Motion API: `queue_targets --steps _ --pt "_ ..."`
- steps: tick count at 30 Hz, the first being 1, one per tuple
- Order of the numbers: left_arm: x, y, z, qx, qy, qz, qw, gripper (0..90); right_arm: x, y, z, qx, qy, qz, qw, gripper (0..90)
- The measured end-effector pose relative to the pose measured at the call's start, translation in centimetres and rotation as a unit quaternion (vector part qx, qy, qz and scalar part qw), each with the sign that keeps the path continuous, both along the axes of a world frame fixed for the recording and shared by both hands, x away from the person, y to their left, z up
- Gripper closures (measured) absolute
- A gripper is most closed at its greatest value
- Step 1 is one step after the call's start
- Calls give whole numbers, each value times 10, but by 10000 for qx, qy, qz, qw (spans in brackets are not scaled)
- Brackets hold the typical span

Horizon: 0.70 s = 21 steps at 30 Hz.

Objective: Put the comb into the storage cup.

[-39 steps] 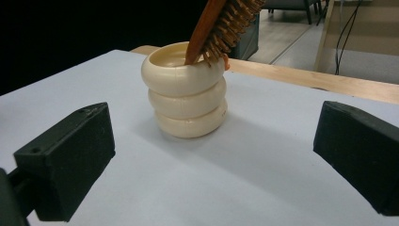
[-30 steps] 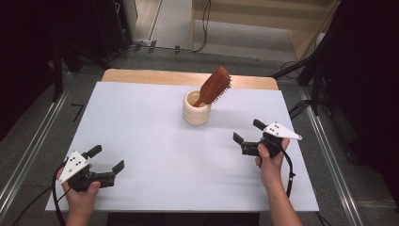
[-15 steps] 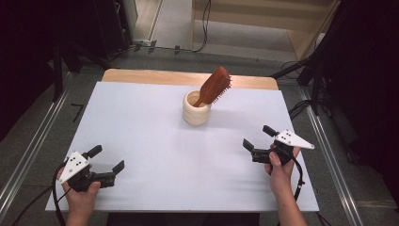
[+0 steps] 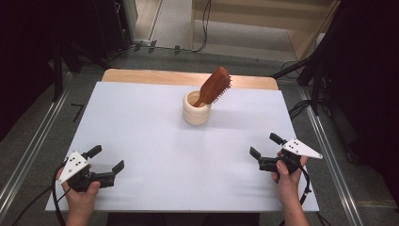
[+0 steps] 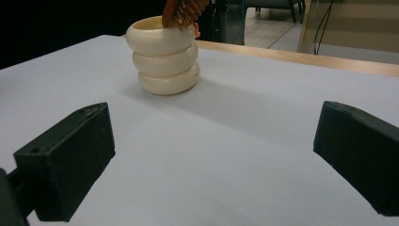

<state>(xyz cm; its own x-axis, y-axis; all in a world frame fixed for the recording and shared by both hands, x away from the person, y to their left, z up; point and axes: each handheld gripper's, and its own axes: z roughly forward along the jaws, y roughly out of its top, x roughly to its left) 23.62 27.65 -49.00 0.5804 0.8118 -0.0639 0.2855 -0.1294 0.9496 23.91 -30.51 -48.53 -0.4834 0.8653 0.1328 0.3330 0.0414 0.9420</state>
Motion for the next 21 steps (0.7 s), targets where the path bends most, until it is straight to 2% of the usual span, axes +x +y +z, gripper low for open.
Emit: queue_targets --steps 21 --pt "0 0 0 8 -1 9 10000 2 -28 -34 -16 2 122 -354 9993 0"
